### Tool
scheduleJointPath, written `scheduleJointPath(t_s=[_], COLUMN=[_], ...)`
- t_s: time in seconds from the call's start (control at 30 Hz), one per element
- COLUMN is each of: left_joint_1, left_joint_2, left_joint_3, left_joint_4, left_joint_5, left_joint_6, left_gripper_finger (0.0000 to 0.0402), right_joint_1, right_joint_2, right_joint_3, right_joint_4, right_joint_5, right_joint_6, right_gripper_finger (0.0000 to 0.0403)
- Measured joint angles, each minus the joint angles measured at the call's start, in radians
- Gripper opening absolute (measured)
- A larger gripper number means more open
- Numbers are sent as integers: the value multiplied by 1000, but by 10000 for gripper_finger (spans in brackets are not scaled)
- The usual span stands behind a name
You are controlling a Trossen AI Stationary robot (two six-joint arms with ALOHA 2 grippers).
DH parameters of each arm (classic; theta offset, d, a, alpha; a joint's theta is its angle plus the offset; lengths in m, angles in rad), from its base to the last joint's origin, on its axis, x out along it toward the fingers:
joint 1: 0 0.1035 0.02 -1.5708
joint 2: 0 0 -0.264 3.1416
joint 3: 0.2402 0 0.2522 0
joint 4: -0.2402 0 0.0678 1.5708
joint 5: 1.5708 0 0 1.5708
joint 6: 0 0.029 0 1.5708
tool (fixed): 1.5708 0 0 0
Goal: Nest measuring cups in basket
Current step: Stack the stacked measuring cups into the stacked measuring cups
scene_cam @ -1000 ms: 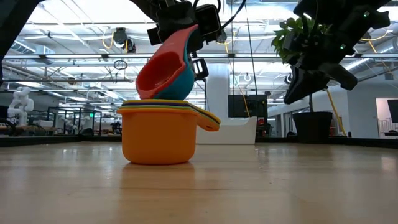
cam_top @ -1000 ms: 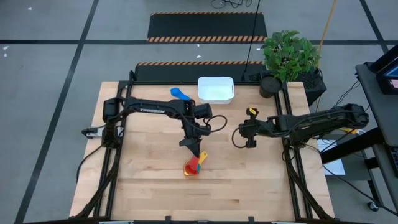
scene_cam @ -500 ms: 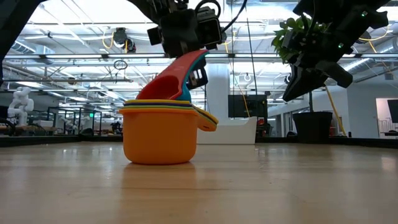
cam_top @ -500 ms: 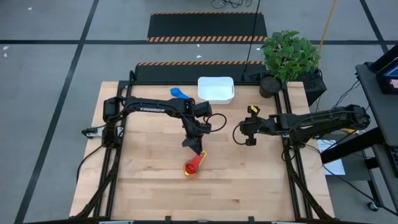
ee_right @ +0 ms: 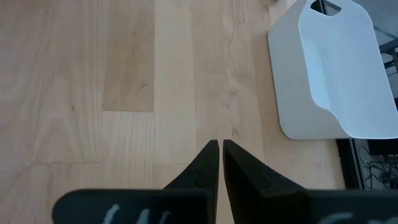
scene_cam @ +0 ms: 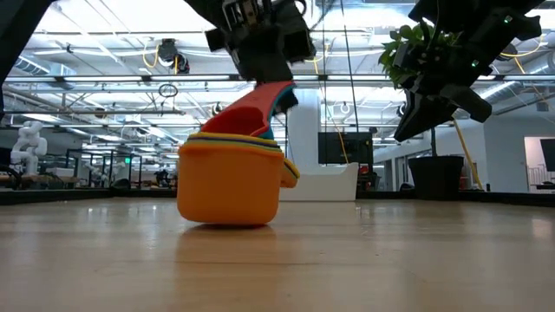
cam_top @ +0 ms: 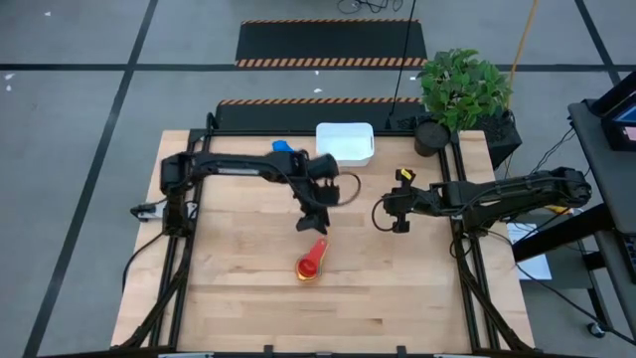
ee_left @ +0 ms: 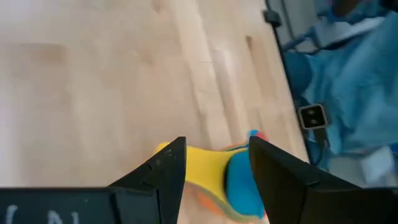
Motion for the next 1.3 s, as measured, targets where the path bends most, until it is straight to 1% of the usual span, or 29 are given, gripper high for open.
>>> scheduleJointPath(t_s=[0.1,0.27,0.43,0.47,0.57,0.63,0.7,0.77,0.9,0.97,1.0,1.13,1.2,1.3], left_joint_1=[17,22,-23,-38,-86,-118,-146,-170,-197,-211,-221,-250,-259,-273], left_joint_2=[-60,-150,-189,-189,-188,-188,-202,-229,-325,-382,-408,-501,-514,-516], left_joint_3=[19,9,-45,-63,-118,-153,-187,-213,-268,-325,-359,-554,-645,-754], left_joint_4=[12,5,4,12,18,41,84,142,209,236,274,543,687,852], left_joint_5=[-66,-81,-108,-141,-314,-386,-419,-431,-486,-525,-535,-530,-530,-511], left_joint_6=[1,-42,-200,-237,-363,-395,-425,-462,-506,-531,-549,-642,-684,-713], left_gripper_finger=[177,177,177,177,177,177,177,177,177,177,177,178,178,182], right_joint_1=[0,0,0,0,0,0,0,0,0,0,0,0,0,0], right_joint_2=[0,-1,0,0,0,0,0,0,0,0,0,0,0,0], right_joint_3=[0,0,0,0,0,0,0,0,0,0,0,0,0,0], right_joint_4=[0,0,-7,-11,-21,-28,-43,-47,-51,-55,-54,-53,-54,-49], right_joint_5=[0,-1,-2,-3,-4,-4,-4,-4,-4,-4,-4,-4,-5,-9], right_joint_6=[0,11,20,23,34,45,53,61,68,72,75,76,76,78], right_gripper_finger=[13,13,13,13,13,13,13,13,13,13,13,13,13,13])
